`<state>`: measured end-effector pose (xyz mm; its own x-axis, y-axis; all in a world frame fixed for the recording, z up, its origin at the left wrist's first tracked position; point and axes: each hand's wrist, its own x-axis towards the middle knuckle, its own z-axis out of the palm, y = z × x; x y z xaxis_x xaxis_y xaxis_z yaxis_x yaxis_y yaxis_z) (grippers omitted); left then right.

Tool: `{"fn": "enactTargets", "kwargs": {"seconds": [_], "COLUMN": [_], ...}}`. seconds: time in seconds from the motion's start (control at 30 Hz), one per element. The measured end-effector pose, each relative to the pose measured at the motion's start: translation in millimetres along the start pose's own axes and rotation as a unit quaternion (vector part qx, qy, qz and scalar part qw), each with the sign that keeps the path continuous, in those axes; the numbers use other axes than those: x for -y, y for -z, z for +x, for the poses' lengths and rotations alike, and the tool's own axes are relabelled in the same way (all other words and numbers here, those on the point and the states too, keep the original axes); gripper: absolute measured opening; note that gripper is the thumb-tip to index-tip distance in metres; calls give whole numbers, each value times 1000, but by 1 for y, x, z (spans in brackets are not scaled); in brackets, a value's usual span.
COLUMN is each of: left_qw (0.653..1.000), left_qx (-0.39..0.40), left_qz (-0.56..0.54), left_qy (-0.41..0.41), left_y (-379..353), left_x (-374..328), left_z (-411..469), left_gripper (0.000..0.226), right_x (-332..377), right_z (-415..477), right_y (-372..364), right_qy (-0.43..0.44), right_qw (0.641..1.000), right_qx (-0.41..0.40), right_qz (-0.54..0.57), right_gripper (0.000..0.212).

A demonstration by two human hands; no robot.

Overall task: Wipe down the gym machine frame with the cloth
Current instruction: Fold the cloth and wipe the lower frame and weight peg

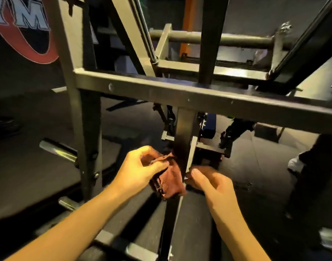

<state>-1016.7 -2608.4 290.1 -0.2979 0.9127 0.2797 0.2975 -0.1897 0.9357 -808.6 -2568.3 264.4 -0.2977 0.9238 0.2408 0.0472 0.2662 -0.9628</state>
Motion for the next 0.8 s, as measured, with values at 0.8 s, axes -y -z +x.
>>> {"fn": "enactTargets", "kwargs": {"seconds": [0.8], "left_qw": [925], "left_qx": [78], "left_qz": [309], "left_qy": [-204], "left_y": [61], "left_x": [-199], "left_z": [56], "left_gripper": [26], "right_x": [214], "right_z": [-27], "right_y": [63], "right_qy": [-114], "right_qw": [868], "right_qx": [-479], "right_qz": [-62], "right_gripper": [9]}}
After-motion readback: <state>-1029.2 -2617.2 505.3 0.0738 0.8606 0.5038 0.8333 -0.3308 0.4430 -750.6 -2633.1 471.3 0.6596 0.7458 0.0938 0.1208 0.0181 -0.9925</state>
